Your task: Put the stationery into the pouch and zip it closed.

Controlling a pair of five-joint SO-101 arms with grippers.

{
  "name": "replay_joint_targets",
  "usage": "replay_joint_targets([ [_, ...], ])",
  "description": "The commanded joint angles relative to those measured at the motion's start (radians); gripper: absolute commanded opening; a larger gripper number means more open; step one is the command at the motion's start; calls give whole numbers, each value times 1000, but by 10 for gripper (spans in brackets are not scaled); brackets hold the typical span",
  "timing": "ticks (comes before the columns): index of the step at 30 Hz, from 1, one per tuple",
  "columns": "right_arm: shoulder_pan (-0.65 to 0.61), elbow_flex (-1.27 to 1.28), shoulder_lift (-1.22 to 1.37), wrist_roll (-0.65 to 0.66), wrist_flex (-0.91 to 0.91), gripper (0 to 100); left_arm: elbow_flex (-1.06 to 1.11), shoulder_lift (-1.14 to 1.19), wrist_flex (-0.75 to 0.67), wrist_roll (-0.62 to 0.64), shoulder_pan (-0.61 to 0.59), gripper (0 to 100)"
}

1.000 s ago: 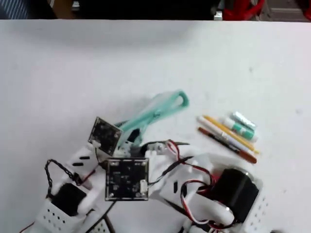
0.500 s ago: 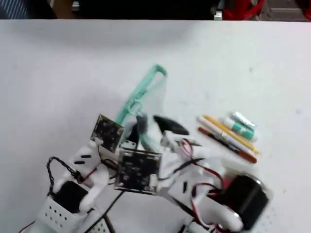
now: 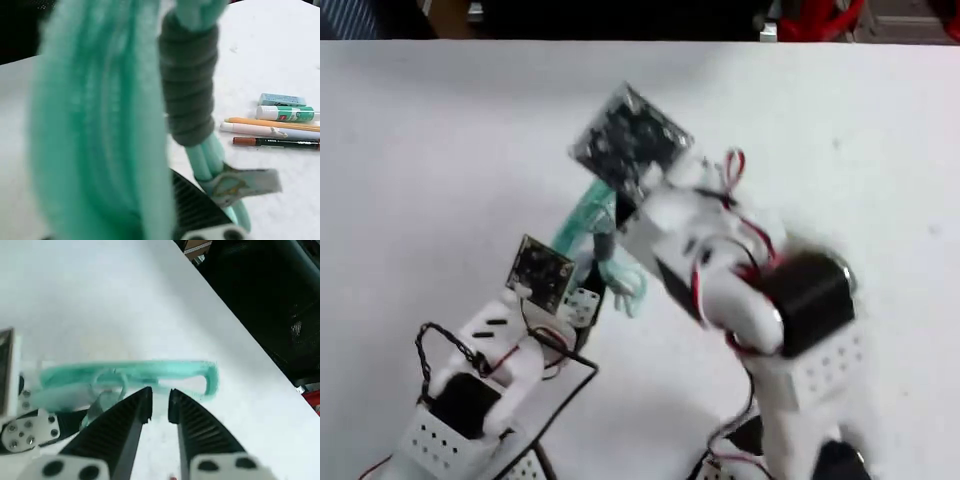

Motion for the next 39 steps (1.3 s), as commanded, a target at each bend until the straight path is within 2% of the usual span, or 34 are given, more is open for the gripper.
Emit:
replay_joint_targets([
  [1,1,-270,131,-48,79,19,-9,-12,-8,-11,1,22],
  [6,30,-190,226,-69,73,16,-9,-12,-8,-11,-4,22],
  [14,28,32,182,-64,68,16,-6,-12,-29,-11,-7,24],
  [19,67,46,268,-66,70,21,-11,-13,-21,-11,-7,28],
  [21,70,49,283,-69,71,72,-11,-13,-21,-11,-7,76],
  [24,58,68,289,-69,74,252,-6,-13,-15,0,-7,204],
  [27,18,118,282,-66,74,392,-9,-13,0,25,-7,209],
  [30,-7,160,282,-57,74,399,-8,-13,0,9,-8,206],
  [36,1,195,282,55,74,403,-6,-13,-28,3,-27,164],
  [39,-5,229,278,114,76,446,-6,-13,-52,8,-67,148],
])
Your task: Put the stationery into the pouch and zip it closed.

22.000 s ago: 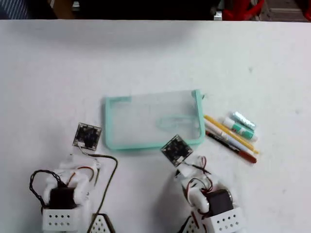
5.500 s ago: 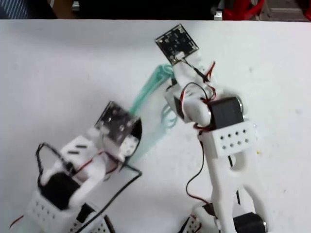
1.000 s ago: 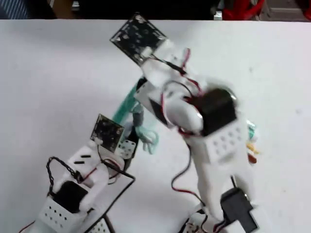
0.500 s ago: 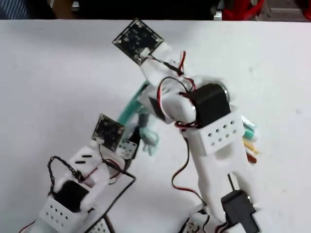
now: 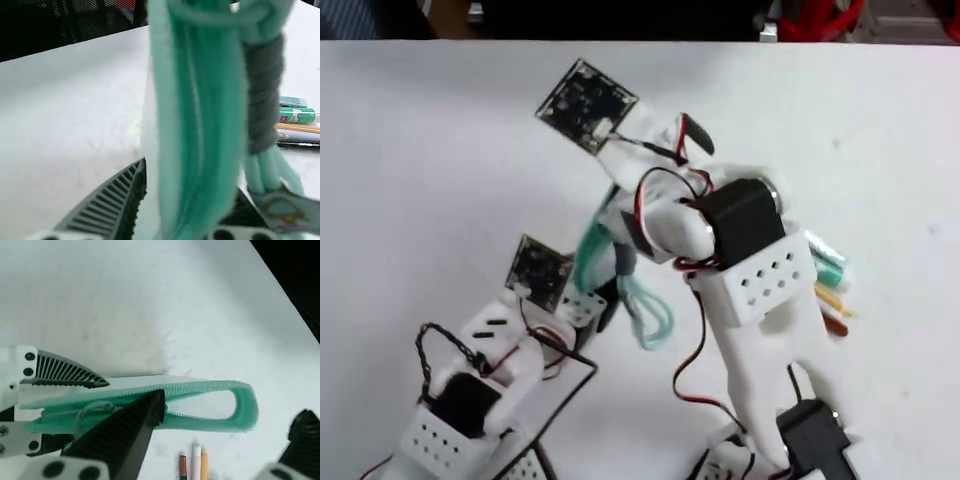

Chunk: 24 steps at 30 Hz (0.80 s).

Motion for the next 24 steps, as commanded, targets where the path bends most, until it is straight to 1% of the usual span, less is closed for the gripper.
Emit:
replay_joint_targets([
  [1,-35,115,28,75,21,454,-14,-13,-46,-2,-50,142],
  [4,-76,170,-22,135,21,455,-6,-13,-48,-2,-48,112],
  [6,-119,206,-82,152,21,455,15,-13,-91,-3,-48,87],
  [9,-177,233,-154,150,19,455,52,-13,-158,-5,-47,36],
  [10,-188,239,-166,149,19,455,55,-13,-163,-5,-47,22],
  [14,-191,249,-170,83,18,455,55,-13,-141,-6,-19,22],
  [18,-120,169,-209,26,18,455,54,-13,-135,-6,-16,22],
  [21,-2,37,-257,-20,18,454,54,-13,-127,-6,-16,22],
  [24,119,-44,-288,-25,19,454,46,-15,-123,-6,-16,22],
])
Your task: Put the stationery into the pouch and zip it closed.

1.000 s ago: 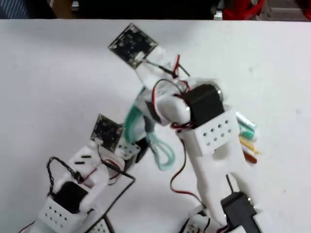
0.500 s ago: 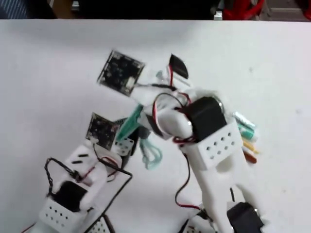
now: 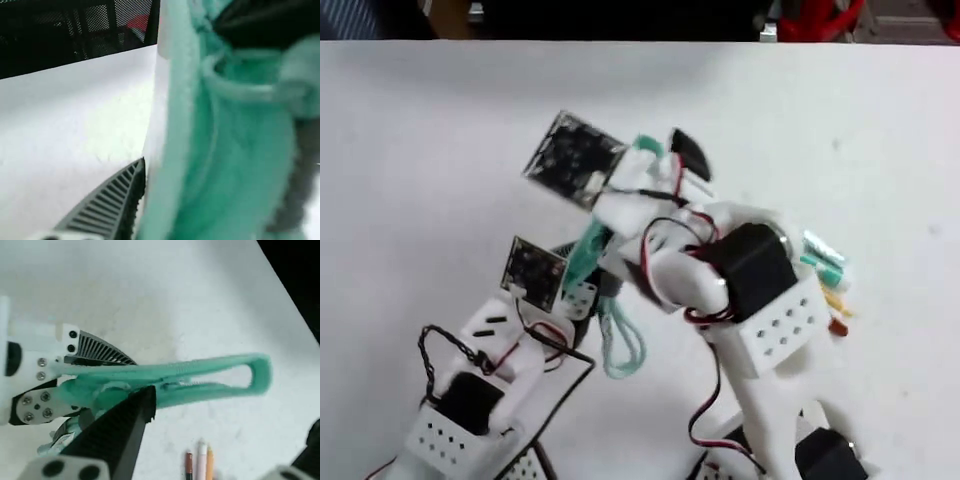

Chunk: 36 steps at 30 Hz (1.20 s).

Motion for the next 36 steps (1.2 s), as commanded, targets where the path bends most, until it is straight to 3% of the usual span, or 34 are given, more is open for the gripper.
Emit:
replay_joint_targets([
  [1,151,-94,-51,-14,16,454,-28,-2,3,-6,12,22],
  [6,387,-106,-5,-17,12,453,-100,-2,101,-6,7,22],
  [10,533,-78,101,-12,12,379,-106,-2,109,-6,7,22],
  [19,704,278,124,390,-7,235,-107,-2,110,-6,7,22],
  [24,803,563,68,542,-213,231,-107,-2,110,-8,7,22],
  [28,869,749,56,585,-433,231,-106,-2,110,-34,7,22],
  [36,943,819,219,658,-598,230,-103,-2,114,-64,8,22],
])
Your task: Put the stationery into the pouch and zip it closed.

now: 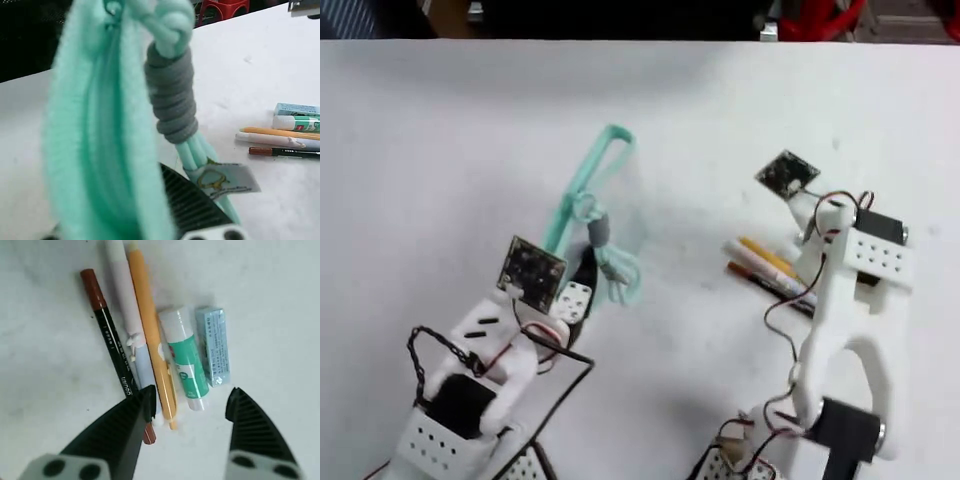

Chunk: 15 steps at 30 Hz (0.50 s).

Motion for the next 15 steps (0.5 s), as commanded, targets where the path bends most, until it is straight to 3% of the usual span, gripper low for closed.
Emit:
replay_joint_targets([
  [1,21,0,81,98,-33,230,-41,4,5,-14,13,22],
  [7,70,-2,205,184,-180,229,-41,7,5,-14,13,22],
  [15,16,-2,225,255,-188,229,-40,7,3,-14,13,22],
])
